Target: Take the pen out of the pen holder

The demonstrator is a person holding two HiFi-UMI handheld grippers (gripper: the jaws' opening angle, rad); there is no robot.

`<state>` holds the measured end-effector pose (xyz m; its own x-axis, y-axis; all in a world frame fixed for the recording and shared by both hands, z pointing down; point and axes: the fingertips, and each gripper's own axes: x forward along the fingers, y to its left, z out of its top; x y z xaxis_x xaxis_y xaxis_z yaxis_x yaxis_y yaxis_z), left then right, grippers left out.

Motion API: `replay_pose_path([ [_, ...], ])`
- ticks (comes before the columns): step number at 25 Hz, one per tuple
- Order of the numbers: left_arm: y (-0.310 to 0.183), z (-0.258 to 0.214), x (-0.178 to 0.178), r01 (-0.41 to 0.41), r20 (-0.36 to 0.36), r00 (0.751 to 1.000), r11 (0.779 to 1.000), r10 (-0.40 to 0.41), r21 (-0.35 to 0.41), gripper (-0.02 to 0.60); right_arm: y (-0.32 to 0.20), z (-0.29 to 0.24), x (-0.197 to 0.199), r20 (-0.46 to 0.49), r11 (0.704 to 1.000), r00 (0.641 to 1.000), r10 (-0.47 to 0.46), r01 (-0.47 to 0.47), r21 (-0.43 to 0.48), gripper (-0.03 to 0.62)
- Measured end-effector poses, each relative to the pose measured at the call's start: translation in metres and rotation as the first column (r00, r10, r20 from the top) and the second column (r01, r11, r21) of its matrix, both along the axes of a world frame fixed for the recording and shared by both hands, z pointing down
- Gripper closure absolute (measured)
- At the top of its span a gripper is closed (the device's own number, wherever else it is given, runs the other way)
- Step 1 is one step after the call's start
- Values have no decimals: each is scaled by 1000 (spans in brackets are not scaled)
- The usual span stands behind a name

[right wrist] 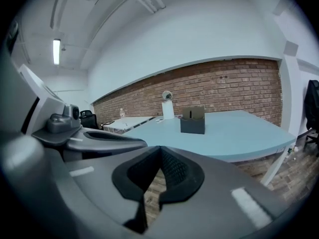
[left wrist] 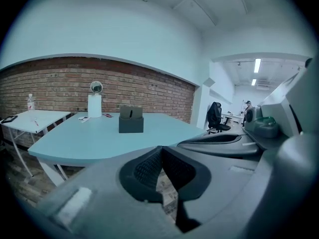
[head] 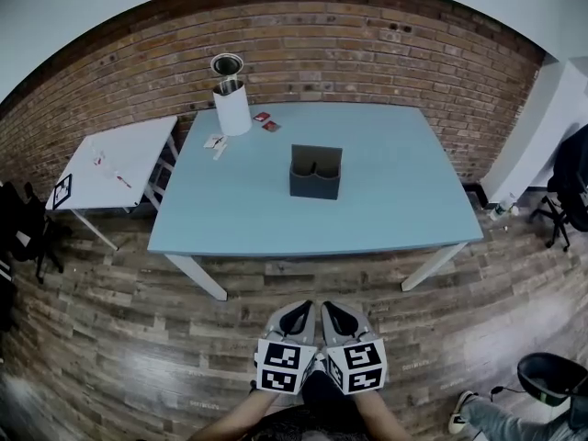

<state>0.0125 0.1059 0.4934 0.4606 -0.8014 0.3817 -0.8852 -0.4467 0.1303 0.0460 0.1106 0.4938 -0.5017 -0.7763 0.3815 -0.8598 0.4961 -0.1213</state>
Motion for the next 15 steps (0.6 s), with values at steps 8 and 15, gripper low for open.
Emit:
replay_pose_path([
  [8,-59,1,5,26,30,999,1000,-26,-7,577,-60,2,6,13,999,999,-39,39,-11,589],
  [15,-95,-3,8,59,48,997,998,-59,0,577,-99,0,8,21,996,996,-83,83,-12,589],
])
